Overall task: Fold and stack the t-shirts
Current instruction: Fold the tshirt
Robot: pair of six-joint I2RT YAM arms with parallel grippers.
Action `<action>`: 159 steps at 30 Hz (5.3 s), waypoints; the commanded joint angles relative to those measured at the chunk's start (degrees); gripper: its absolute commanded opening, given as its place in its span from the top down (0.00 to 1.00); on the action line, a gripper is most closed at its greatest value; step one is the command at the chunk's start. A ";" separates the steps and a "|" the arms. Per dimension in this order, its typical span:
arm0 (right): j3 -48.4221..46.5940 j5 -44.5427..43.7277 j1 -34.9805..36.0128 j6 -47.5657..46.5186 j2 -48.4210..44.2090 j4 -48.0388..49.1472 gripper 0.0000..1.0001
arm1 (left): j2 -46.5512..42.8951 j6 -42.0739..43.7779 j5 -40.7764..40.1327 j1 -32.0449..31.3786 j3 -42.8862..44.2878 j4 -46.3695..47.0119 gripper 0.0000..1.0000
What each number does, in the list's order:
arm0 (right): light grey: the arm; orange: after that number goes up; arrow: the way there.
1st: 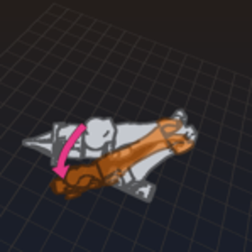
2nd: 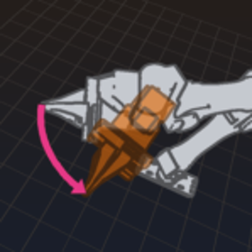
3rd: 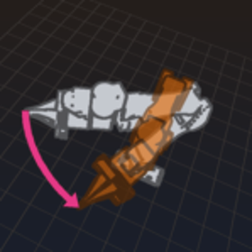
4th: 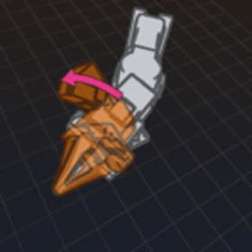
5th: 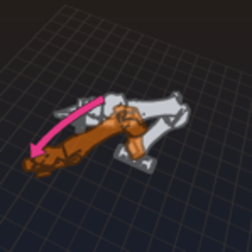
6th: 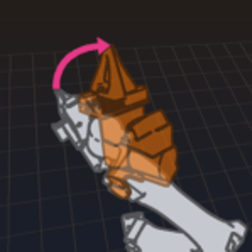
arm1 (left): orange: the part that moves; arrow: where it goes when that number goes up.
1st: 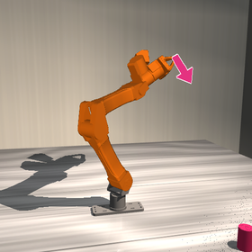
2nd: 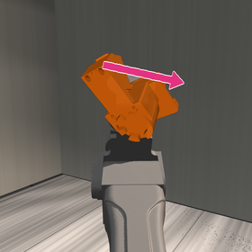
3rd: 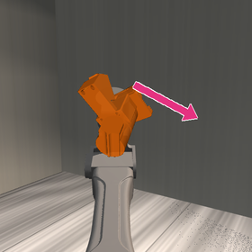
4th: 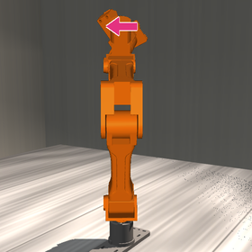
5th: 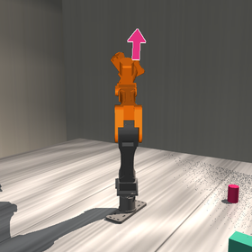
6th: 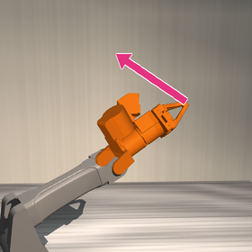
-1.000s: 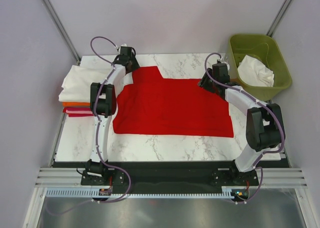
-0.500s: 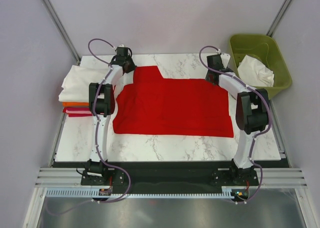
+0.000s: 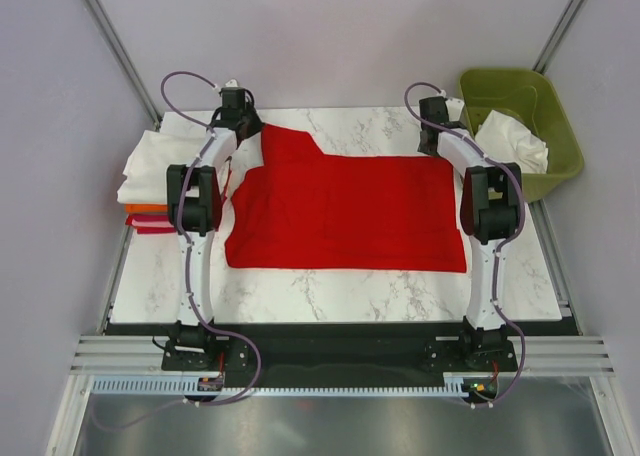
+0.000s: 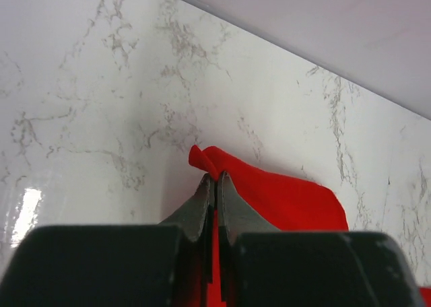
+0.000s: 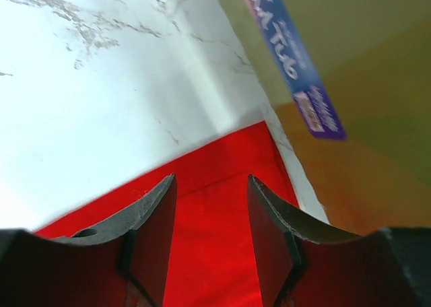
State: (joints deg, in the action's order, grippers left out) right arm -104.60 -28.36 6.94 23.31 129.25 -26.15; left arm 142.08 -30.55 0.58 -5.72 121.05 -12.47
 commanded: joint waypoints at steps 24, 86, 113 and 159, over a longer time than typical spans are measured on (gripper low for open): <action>-18.27 -0.11 -0.79 -3.97 14.01 -1.45 0.46 | -3.92 0.13 0.04 3.25 -0.64 3.07 0.98; 17.23 12.71 -1.58 2.71 -20.70 3.65 1.00 | -39.59 5.93 -4.09 -2.46 -37.46 8.69 0.98; 31.47 12.45 -1.58 4.99 -34.77 5.58 1.00 | -61.57 9.72 -15.52 -7.64 -58.47 8.16 0.98; 66.27 3.49 -1.58 16.59 -54.88 20.17 0.64 | -89.43 -1.88 -9.99 -15.64 -92.40 3.95 0.95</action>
State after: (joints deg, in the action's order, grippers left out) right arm -39.75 -21.21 5.45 37.87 77.73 -10.22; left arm 55.68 -28.67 -12.14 -20.80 30.37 -8.54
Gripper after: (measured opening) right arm 0.237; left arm 0.042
